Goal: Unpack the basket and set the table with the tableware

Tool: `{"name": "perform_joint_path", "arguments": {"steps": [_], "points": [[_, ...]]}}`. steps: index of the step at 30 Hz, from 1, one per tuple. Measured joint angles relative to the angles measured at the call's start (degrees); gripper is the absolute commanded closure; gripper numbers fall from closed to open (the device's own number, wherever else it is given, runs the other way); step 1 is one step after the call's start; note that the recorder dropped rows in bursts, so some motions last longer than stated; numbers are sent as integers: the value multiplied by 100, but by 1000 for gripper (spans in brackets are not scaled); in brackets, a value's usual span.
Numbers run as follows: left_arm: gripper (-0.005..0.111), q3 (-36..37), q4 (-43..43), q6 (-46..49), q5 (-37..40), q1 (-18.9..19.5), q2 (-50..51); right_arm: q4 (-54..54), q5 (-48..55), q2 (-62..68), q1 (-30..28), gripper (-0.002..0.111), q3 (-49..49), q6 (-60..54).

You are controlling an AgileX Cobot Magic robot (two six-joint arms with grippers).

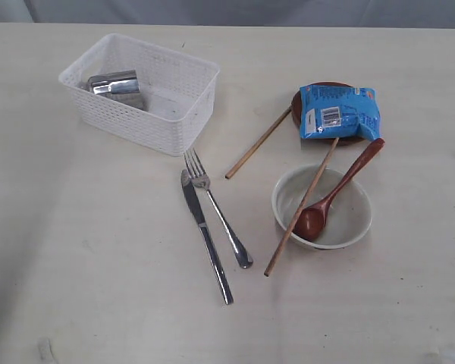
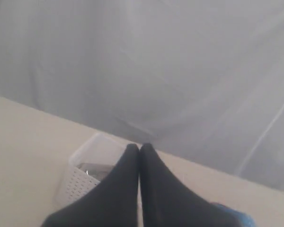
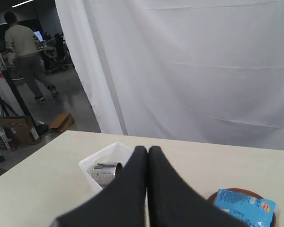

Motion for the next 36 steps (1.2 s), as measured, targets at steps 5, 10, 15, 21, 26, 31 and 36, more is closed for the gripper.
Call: {"name": "perform_joint_path", "arguments": {"steps": [5, 10, 15, 21, 26, 31, 36], "points": [[107, -1573, 356, 567, 955, -728, 2032, 34, 12, 0, 0, 109, 216, 0], [107, -2766, 182, 1586, 1947, -1637, 3853, 56, 207, 0, 0, 109, 372, 163], [107, -3552, -711, 2692, 2494, -2640, 5443, 66, 694, 41, 0, 109, 394, 496], [107, -4141, -1997, 3528, 2670, -2942, 6930, 66, 789, 379, 207, 109, 394, 775], [107, -4667, -4018, 5352, 2816, -2942, 8143, -93, 789, 763, 686, 109, 394, 1014], [107, -5027, -5082, 6423, 2787, -2942, 8870, -400, 789, 803, 1038, 109, 394, 1279], [107, -5079, -5216, 6658, 2748, -2942, 9353, -460, 802, 803, 1154, 109, 394, 1347]]}}
